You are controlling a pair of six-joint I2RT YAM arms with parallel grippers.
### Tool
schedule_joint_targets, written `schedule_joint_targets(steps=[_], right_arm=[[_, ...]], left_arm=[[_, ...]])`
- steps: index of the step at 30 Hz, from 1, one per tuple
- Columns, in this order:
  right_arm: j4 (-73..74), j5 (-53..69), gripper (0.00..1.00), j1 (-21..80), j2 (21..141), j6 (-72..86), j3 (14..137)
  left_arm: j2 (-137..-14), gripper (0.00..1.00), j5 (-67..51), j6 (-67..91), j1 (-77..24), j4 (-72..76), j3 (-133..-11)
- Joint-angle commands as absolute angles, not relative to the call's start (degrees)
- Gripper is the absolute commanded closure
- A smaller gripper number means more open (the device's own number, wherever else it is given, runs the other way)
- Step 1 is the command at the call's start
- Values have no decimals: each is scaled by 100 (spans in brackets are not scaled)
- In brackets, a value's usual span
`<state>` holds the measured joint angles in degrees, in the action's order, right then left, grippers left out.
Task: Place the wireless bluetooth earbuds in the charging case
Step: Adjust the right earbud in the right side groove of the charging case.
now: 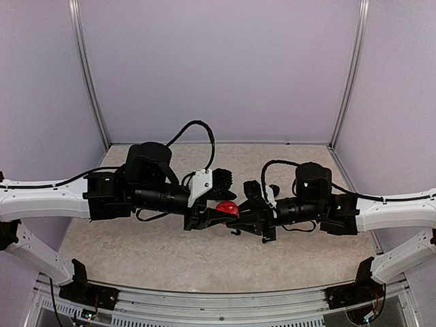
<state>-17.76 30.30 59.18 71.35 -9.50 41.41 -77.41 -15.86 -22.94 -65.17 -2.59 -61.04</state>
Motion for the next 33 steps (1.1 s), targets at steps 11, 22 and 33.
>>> schedule_joint_targets(steps=[11,22,33], right_arm=[[-1935,3094,100,5949,6760,-765,4166],[-1929,3108,100,5593,6749,-156,4157],[-1941,3446,100,5355,6821,364,4065]], left_arm=[[-7959,43,-1049,-1995,-6327,-164,-6037],[-7930,31,-1324,-1845,-6313,236,-5797],[-7287,24,-1300,-1578,-6258,1177,-5206]])
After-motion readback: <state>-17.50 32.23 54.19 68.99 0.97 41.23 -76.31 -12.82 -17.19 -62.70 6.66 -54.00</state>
